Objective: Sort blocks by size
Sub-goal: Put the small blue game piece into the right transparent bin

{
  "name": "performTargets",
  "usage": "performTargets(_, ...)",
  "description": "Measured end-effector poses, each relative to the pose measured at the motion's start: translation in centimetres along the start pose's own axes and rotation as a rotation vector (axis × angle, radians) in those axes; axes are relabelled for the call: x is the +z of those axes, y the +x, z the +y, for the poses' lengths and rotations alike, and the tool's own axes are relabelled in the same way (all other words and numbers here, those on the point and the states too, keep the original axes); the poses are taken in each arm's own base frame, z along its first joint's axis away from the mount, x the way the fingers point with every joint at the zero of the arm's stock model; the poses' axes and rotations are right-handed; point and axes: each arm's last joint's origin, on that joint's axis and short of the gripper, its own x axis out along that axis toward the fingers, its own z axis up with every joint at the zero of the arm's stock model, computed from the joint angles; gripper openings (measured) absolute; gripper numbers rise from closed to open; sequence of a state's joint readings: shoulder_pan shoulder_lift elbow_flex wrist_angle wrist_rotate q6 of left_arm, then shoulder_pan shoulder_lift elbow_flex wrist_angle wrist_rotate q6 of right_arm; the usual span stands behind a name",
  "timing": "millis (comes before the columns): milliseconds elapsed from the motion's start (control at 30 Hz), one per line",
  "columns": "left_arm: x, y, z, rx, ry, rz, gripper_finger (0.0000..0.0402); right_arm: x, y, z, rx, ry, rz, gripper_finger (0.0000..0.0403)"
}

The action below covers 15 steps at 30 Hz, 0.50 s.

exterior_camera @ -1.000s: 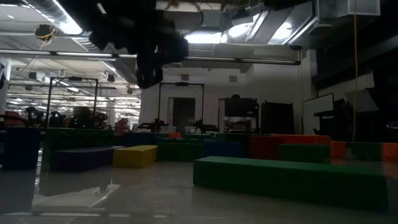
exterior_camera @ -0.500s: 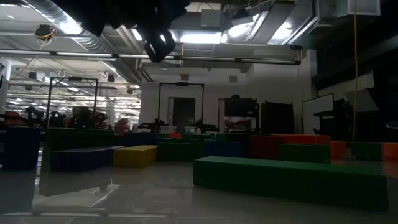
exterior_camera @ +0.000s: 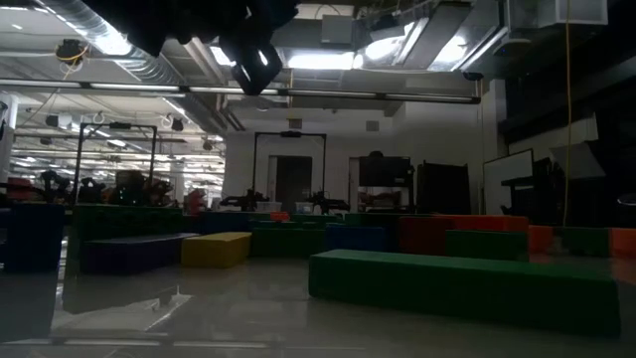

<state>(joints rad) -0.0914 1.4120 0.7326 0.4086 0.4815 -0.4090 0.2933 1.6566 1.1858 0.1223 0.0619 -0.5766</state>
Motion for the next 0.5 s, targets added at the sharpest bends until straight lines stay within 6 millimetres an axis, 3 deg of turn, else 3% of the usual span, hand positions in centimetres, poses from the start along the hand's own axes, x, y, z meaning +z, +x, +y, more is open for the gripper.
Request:
performTargets(267, -0.2, 0.2, -0.4, 0.006, 0.031, 0.0, 0.0143, -0.7, 0.3, -0.7, 0.064, 0.057, -0.036, 0.0194)
performTargets(500, -0.2, 0.3, -0.3, 0.026, 0.048, -0.002, 0.0143, -1.5, 1.3, -0.1, 0.082, 0.058, -0.013, 0.0182)
